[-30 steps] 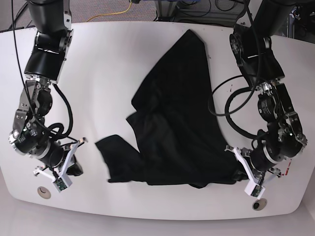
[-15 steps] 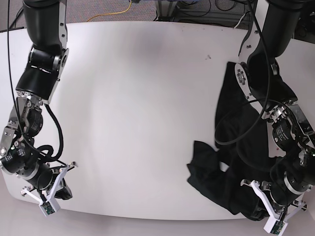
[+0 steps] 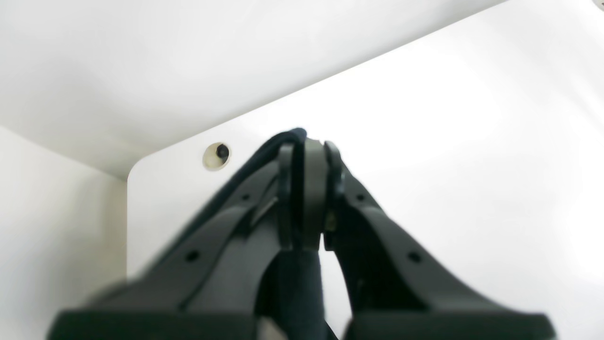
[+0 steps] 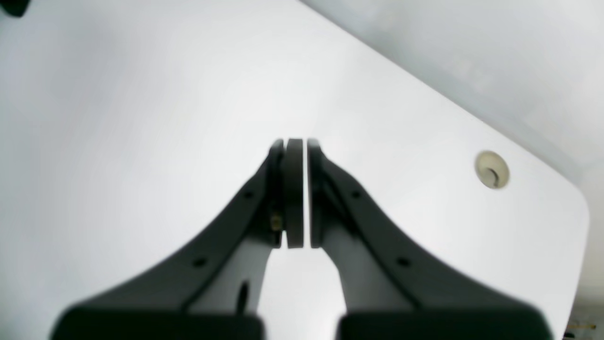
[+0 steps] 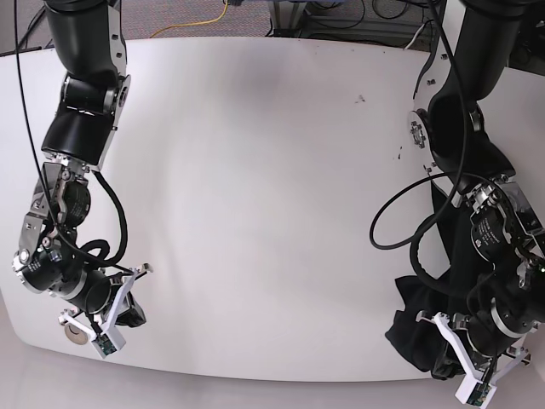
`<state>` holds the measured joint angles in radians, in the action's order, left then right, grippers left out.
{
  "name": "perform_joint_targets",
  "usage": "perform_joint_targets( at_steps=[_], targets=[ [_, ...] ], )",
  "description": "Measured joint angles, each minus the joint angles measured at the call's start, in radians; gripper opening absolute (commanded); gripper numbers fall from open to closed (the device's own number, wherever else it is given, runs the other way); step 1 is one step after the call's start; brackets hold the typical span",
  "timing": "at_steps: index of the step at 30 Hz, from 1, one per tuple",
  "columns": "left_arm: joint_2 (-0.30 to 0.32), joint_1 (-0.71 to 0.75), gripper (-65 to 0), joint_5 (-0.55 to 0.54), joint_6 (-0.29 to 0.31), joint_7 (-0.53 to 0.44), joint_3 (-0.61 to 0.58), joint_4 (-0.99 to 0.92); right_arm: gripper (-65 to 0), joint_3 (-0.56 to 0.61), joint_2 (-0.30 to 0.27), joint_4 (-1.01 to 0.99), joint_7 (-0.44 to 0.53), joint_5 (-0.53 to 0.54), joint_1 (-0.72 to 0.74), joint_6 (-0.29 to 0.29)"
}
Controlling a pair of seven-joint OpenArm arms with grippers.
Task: Layout the t-shirt on the table in an organized manner, then fold the t-shirt properly
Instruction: 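Lift the shirt with both grippers and swing it toward the left gripper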
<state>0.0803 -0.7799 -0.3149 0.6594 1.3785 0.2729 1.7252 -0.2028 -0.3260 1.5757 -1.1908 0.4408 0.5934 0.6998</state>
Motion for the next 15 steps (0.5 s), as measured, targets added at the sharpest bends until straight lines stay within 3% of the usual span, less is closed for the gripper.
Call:
perform_joint_targets(
  at_steps=[9,15],
  targets=[
    [-0.031,-0.201,-65.0,-0.053,-0.001,0.044,-0.016,-0.001,-64.4,-0.001,-0.002,0.000,0.001,0.000,0.003,0.000],
    [-0.089,-0.368,-65.0,-0.054,0.000,0.051,-0.033,0.003,-64.4,0.000,-0.004,-0.016,0.004,0.002,0.004,0.000]
  ],
)
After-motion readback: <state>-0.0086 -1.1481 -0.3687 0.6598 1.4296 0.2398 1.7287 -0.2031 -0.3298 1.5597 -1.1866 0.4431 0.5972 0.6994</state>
